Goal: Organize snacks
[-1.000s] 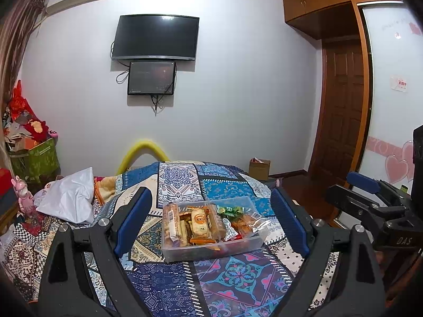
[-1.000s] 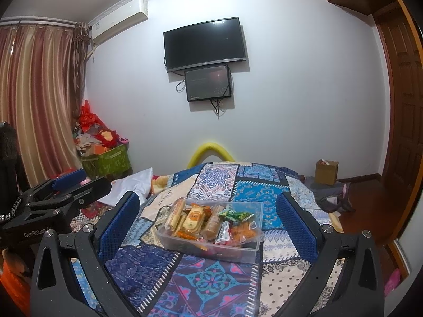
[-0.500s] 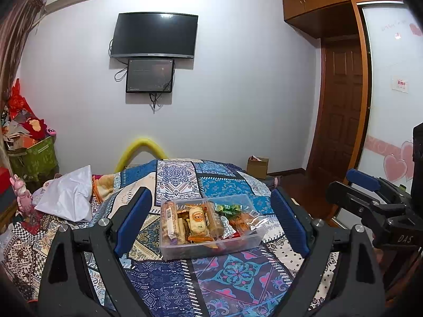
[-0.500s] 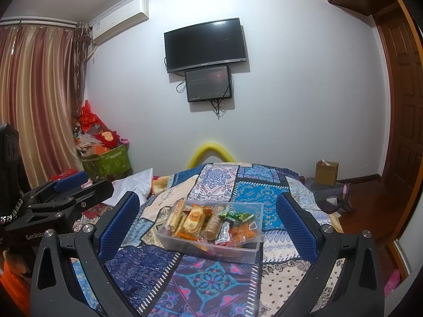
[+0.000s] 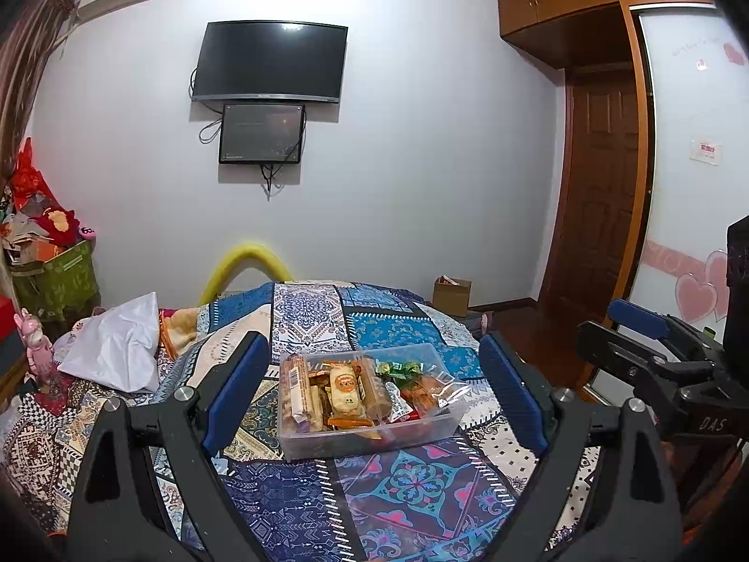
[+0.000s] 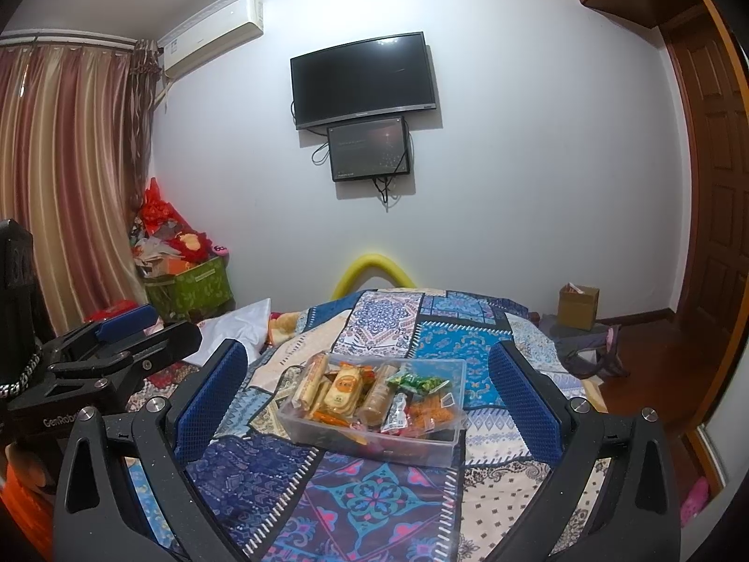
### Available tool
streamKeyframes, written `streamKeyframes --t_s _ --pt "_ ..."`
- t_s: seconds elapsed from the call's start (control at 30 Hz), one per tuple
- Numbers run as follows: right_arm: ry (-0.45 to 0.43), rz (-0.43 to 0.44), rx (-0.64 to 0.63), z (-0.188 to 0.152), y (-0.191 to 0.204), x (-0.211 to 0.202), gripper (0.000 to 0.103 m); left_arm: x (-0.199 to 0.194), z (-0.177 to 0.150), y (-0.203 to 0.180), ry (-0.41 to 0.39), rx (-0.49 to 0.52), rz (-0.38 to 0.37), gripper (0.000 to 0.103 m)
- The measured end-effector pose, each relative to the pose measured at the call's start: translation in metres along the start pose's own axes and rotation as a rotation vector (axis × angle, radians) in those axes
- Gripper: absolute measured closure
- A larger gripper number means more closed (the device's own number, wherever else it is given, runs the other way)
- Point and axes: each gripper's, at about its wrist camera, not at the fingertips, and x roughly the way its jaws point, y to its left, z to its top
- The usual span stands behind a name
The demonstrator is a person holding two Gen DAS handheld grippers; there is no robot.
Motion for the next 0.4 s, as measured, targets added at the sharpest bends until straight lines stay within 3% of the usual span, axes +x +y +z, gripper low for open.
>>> streamKeyframes --t_s 0.4 --pt "0.003 0.0 0.0 0.0001 -0.0003 0.0008 0.0 0.0026 -0.0023 -0.0006 0.017 -0.003 -0.015 0.011"
